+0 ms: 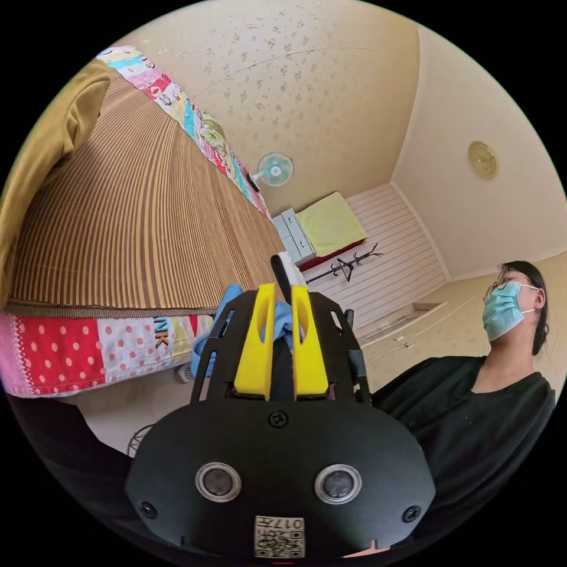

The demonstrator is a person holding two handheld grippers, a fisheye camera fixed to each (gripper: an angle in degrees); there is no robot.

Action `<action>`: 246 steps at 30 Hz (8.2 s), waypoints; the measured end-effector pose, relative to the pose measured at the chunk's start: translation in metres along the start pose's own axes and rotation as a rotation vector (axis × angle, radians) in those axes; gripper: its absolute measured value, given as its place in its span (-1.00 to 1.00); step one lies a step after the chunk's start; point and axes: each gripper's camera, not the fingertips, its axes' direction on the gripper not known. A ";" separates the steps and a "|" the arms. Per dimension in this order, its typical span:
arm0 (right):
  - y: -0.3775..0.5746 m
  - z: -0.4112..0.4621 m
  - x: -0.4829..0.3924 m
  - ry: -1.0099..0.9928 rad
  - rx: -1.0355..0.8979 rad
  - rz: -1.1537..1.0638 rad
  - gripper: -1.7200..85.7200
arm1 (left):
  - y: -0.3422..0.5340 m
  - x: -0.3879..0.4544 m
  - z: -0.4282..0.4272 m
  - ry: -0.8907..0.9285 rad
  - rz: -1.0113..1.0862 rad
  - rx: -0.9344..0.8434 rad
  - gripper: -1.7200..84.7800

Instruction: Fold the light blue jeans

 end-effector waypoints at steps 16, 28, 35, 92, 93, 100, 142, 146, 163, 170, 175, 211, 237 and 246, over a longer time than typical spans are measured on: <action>-0.125 -0.118 -0.121 -1.657 0.484 -0.619 -0.91 | -0.007 0.052 0.113 -0.018 0.184 -0.120 -0.83; -0.052 -0.019 0.012 -0.454 0.330 0.111 -0.91 | 0.009 0.005 0.107 -0.104 0.034 -0.047 -0.81; -0.003 -0.009 0.022 -0.240 0.240 -0.004 -0.84 | -0.010 -0.004 0.173 -0.217 0.074 -0.213 -0.78; 0.067 -0.419 -0.070 -1.307 1.068 -0.722 -0.91 | -0.038 0.432 -0.126 0.358 0.925 0.605 -0.88; 0.044 -0.390 -0.073 -1.256 1.028 -0.654 -0.91 | -0.057 0.414 -0.110 0.269 0.906 0.608 -0.88; -0.272 -0.283 -0.168 -0.769 0.786 -0.427 -0.85 | -0.417 0.297 0.015 -0.067 0.402 0.263 -0.82; -0.073 0.189 -0.149 -0.796 -0.316 -0.504 -0.82 | 0.031 -0.021 -0.021 -0.337 -0.045 -0.091 -0.89; -0.083 0.200 -0.148 -0.786 -0.347 -0.472 -0.79 | 0.031 -0.037 -0.053 -0.640 -0.172 -0.237 -0.92; -0.079 0.195 -0.192 -0.749 -0.375 -0.541 -0.77 | -0.022 -0.013 -0.101 -0.714 -0.065 -0.189 -0.80; -0.070 0.196 -0.195 -0.708 -0.366 -0.574 -0.87 | -0.026 -0.028 -0.116 -0.744 -0.096 -0.207 -0.79; -0.065 0.153 -0.162 -0.724 -0.335 -0.597 -0.92 | -0.015 -0.022 -0.143 -0.677 -0.121 -0.296 -0.97; 0.018 0.077 -0.113 -0.563 -0.222 -0.463 -0.82 | 0.047 0.000 -0.178 -0.603 -0.182 -0.133 -0.89; -0.217 0.140 -0.110 0.257 0.015 -0.118 -0.48 | -0.168 -0.052 0.019 -1.331 -0.040 -0.028 -0.42; -0.215 0.134 -0.115 0.242 0.014 -0.109 -0.48 | -0.163 -0.049 0.032 -1.327 -0.044 -0.031 -0.41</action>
